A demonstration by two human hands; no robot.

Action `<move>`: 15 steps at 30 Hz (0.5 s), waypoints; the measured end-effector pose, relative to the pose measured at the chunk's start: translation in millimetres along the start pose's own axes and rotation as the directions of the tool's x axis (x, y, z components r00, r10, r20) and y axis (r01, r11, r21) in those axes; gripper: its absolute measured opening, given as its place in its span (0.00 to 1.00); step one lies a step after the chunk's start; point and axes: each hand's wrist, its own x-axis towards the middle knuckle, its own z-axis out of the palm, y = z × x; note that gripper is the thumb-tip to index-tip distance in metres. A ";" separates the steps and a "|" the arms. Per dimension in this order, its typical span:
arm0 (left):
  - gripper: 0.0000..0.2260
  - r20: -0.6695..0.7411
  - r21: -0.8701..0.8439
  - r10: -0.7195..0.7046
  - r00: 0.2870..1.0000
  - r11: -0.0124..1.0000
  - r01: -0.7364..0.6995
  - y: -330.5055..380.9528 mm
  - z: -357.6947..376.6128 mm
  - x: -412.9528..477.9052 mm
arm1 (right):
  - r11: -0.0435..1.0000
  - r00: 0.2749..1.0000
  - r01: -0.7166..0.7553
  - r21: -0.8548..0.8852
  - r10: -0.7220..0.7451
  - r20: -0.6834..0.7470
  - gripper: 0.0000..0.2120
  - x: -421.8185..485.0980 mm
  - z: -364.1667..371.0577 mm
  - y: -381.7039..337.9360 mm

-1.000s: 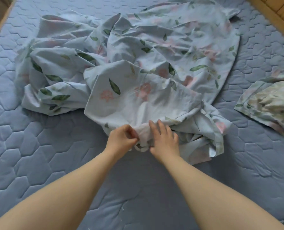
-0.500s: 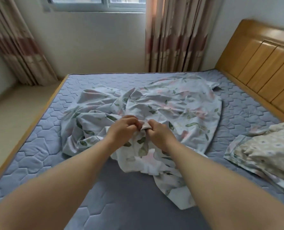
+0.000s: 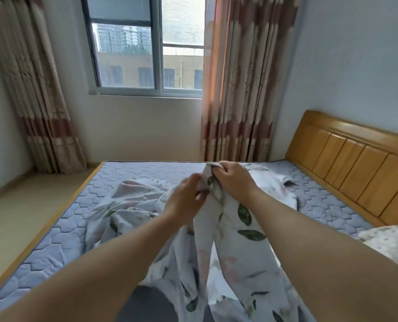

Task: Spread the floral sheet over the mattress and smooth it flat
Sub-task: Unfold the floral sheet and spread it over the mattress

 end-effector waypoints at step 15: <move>0.08 -0.049 -0.410 -0.062 0.997 0.911 0.036 73.2 -61.7 27.0 | 0.995 0.993 0.062 -0.081 -0.053 0.103 0.25 -8.0 -26.3 -22.3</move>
